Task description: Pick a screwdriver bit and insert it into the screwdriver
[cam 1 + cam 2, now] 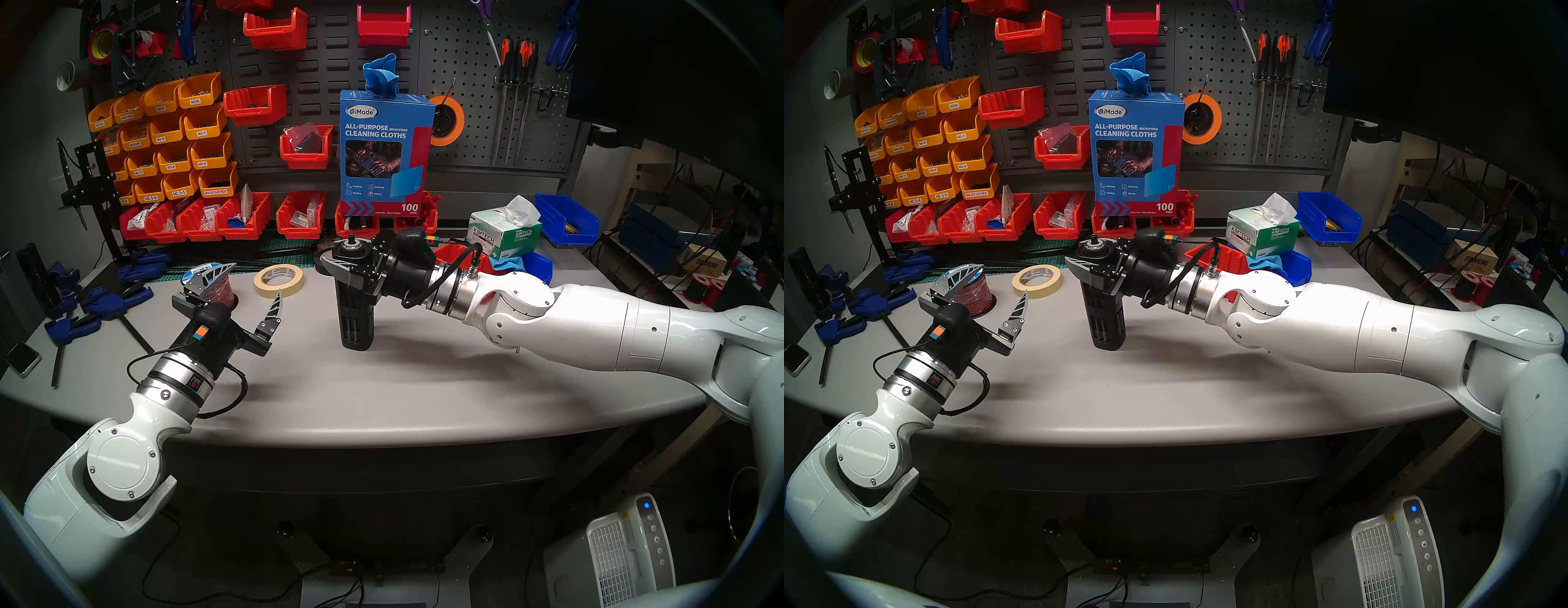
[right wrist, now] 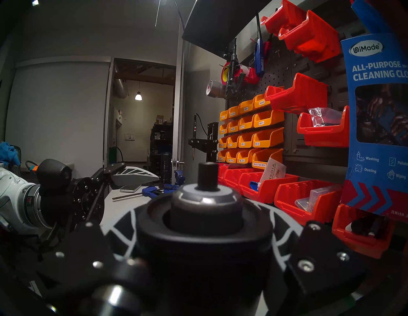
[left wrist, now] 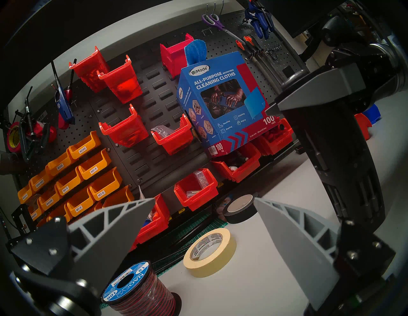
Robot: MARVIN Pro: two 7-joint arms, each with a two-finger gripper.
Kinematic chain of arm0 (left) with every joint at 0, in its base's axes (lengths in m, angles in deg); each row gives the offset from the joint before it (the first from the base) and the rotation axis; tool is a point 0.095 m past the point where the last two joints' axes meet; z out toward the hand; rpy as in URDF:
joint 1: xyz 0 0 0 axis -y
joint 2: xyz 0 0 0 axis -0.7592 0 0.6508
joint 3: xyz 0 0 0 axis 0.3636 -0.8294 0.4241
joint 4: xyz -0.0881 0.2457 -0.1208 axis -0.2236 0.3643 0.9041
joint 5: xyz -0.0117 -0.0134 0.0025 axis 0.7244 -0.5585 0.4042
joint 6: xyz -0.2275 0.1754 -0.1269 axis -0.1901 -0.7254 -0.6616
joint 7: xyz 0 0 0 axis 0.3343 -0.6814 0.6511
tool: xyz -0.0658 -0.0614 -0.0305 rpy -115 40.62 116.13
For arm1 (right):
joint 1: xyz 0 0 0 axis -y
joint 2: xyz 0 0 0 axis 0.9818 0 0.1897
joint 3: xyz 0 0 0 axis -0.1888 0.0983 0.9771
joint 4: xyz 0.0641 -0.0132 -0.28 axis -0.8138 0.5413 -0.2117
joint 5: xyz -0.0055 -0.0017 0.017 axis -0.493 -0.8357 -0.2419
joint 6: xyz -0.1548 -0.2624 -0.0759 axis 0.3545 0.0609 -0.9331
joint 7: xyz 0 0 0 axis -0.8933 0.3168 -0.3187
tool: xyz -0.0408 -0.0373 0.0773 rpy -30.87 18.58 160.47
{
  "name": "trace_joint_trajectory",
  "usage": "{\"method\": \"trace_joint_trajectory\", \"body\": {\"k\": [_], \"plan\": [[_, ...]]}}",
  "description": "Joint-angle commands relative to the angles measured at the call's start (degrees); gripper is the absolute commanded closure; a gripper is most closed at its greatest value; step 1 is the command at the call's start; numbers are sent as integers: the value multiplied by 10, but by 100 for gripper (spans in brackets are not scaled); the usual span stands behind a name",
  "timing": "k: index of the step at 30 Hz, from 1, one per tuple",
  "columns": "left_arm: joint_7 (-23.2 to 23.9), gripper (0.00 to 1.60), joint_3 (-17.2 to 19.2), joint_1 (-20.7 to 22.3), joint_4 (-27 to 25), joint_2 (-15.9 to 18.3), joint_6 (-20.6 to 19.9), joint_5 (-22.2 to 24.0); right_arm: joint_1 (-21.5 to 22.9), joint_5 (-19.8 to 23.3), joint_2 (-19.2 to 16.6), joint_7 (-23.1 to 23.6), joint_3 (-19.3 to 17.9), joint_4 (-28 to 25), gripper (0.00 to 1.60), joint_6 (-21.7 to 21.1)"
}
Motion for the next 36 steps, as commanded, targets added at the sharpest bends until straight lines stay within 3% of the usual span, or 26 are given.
{"method": "trace_joint_trajectory", "body": {"k": [1, 5, 8, 12, 13, 14, 18, 25, 31, 34, 36], "plan": [[5, 0, 10, 10, -15, 3, 10, 13, 5, -1, -6, 3, -3, -7, 104, 1], [32, 0, 4, 37, -14, 23, 6, 37, 5, 0, -7, 4, -4, -7, 109, 2], [49, 0, -12, 70, -6, 38, -3, 48, 5, 1, -11, 6, -4, -7, 100, 3], [62, 0, -22, 86, -4, 62, -9, 61, 5, 3, -15, 8, -5, -7, 101, 3], [67, 0, -37, 109, 1, 59, -15, 61, 5, 3, -16, 8, -5, -6, 100, 3], [66, 0, -21, 80, -10, 73, -9, 64, 4, 3, -16, 9, -5, -6, 100, 3], [77, 0, -62, 135, 3, 69, -19, 69, 4, 5, -17, 11, -5, -5, 100, 4], [88, 0, -93, 155, 7, 67, -28, 74, 6, 8, -11, 14, -7, 6, 104, 4], [98, 0, -141, 196, 25, 37, -50, 62, 8, 15, -2, 21, -8, 20, 103, 5], [100, 0, -147, 202, 29, 28, -55, 58, 8, 17, 1, 23, -9, 24, 103, 5], [100, 0, -162, 223, 37, 5, -68, 51, 9, 19, 7, 24, -9, 31, 104, 5]]}}
